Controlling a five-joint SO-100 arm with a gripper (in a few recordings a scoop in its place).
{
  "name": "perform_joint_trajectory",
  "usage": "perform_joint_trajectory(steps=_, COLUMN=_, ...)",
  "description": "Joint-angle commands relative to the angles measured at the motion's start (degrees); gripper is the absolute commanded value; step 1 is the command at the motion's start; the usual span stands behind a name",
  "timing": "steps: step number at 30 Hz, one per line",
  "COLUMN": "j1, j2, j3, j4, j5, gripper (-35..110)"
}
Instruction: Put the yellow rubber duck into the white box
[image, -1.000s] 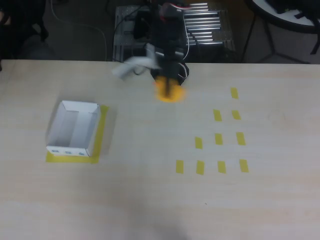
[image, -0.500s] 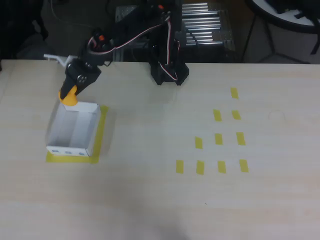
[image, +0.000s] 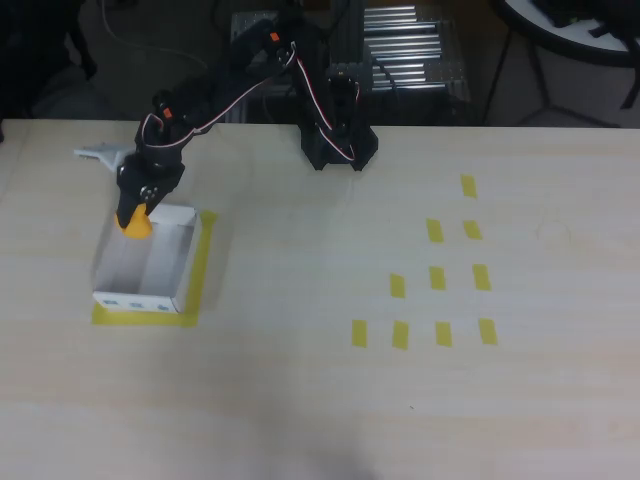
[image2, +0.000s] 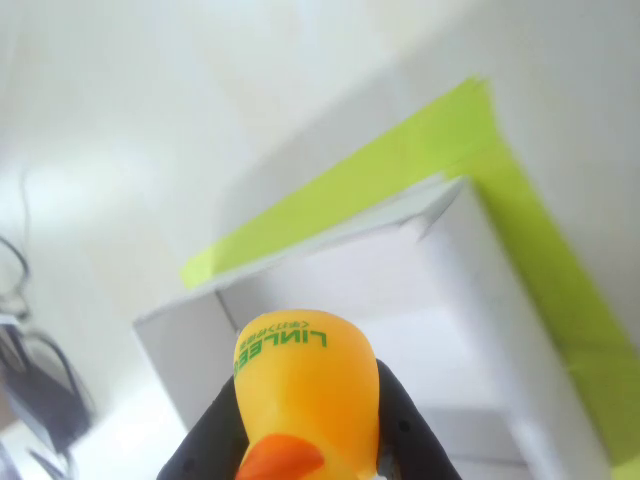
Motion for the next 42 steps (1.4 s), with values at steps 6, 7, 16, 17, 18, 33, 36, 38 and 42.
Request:
perform_joint_trajectory(steps=6, j1=-4.22, j2=2.29, j3=-4.83, j4=2.64, j5=-7.29, gripper=29)
perform_joint_trajectory(steps=7, j1=-4.39, j2=2.2, j3=-4.13, j4=2.02, j5=-7.82, gripper=31)
perform_joint_trajectory(steps=16, j1=-5.54, j2=2.37, j3=-1.93, j4=-0.26, j5=-9.76, gripper=25)
perform_joint_trajectory(steps=17, j1=-5.89, j2=2.64, j3=-2.11, j4=0.0, j5=-9.67, gripper=18)
perform_joint_trajectory(steps=18, j1=-6.42, j2=3.34, j3=-2.37, j4=0.44, j5=-9.23, gripper=12)
perform_joint_trajectory(steps=33, j1=-44.21, j2=69.61, j3=12.74, j4=26.63, j5=23.64, gripper=0)
perform_joint_trajectory(steps=36, j1=-51.15, j2=88.15, j3=36.21, j4=19.95, j5=26.72, gripper=0)
perform_joint_trajectory(steps=38, j1=-53.79, j2=98.26, j3=49.66, j4=18.11, j5=26.81, gripper=0)
perform_joint_trajectory(steps=42, j1=-56.51, j2=103.89, j3=66.62, j4=17.23, j5=26.81, gripper=0)
